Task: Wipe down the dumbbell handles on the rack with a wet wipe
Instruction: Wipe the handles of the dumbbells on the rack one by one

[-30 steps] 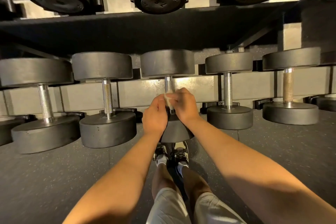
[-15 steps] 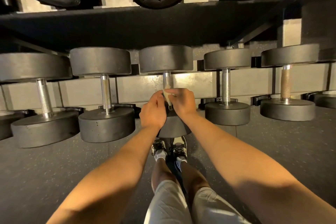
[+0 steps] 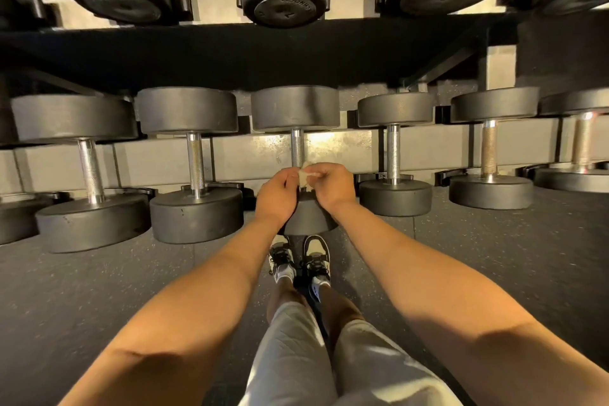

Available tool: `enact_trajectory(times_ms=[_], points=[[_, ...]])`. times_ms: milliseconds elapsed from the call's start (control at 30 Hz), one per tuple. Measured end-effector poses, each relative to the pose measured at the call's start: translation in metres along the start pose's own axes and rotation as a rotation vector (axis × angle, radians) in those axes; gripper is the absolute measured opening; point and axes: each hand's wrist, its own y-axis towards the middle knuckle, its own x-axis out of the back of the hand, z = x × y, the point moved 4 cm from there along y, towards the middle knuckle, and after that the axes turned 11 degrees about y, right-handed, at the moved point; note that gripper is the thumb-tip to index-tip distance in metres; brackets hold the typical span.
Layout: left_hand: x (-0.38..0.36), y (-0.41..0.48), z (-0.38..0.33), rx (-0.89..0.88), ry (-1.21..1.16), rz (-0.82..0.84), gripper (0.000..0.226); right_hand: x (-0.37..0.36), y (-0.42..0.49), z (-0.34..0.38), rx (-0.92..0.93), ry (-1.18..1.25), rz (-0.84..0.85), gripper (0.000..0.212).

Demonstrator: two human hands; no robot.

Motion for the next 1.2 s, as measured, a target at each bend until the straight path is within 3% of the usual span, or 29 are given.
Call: enact_trajectory(times_ms=[200,600,733,867,1000,1200], points=[[0.036,-0.034,-0.037,-0.047,-0.191,0.011,0.026,0.012,-0.038,0.059,0.042,0.077,0.005,0.024],[0.097,-0.053,-0.156,-0.209,-0.181,-0.160,0.021,0.071,-0.072,0.169,0.115,0.145,-0.117,0.025],[0.097,-0.049,-0.202,-0.298,-0.205,-0.209,0.016,0.104,-0.061,0.189,0.129,0.211,-0.131,0.021],[0.086,-0.038,-0.254,-0.387,-0.240,-0.244,0.018,0.150,-0.037,0.219,0.259,0.293,-0.158,0.019],[0.071,-0.029,-0.317,-0.368,-0.332,-0.264,0.019,0.192,-0.003,0.251,0.348,0.347,-0.099,0.014],[0.077,-0.012,-0.383,-0.388,-0.385,-0.322,0.019,0.236,0.031,0.297,0.422,0.295,-0.009,0.025]])
